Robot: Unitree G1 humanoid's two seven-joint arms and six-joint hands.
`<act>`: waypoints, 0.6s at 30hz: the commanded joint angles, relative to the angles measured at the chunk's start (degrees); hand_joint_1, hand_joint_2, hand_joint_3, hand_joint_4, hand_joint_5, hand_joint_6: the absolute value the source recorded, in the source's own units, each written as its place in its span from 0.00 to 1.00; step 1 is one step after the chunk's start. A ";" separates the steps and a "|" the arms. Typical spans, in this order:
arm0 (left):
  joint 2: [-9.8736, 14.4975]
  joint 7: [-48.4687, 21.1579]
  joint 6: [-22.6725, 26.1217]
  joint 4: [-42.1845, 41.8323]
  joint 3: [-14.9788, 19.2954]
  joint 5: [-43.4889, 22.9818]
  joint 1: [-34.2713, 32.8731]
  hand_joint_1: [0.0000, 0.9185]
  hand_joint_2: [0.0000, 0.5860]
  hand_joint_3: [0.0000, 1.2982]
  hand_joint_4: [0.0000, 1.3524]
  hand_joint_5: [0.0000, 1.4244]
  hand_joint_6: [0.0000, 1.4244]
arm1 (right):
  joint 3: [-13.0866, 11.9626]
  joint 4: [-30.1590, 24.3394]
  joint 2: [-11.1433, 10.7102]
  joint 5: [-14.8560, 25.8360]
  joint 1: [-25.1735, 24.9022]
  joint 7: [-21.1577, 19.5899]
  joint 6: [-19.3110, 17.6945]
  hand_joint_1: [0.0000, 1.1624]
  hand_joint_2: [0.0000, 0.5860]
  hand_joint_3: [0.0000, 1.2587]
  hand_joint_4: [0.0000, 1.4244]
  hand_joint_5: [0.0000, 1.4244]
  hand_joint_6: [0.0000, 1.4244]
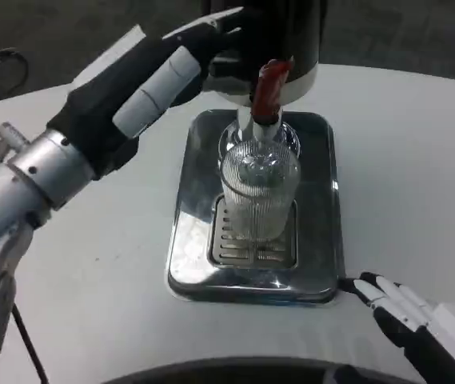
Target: Grasp the cup under the faucet to collect the drink, then remove the cup.
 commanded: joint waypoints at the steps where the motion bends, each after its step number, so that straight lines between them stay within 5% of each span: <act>1: -0.69 -2.64 0.78 2.74 -1.71 0.91 -3.72 0.00 0.18 0.14 0.10 0.18 0.17 | -1.06 -0.94 0.41 0.82 1.67 -1.09 -1.34 0.32 0.82 0.06 0.00 0.00 0.02; 18: -3.18 -10.17 -1.47 16.39 -5.81 4.50 -12.11 0.00 0.17 0.14 0.10 0.18 0.17 | -3.03 -0.94 0.16 2.69 2.32 -0.66 -2.35 0.32 0.83 0.07 0.00 0.00 0.02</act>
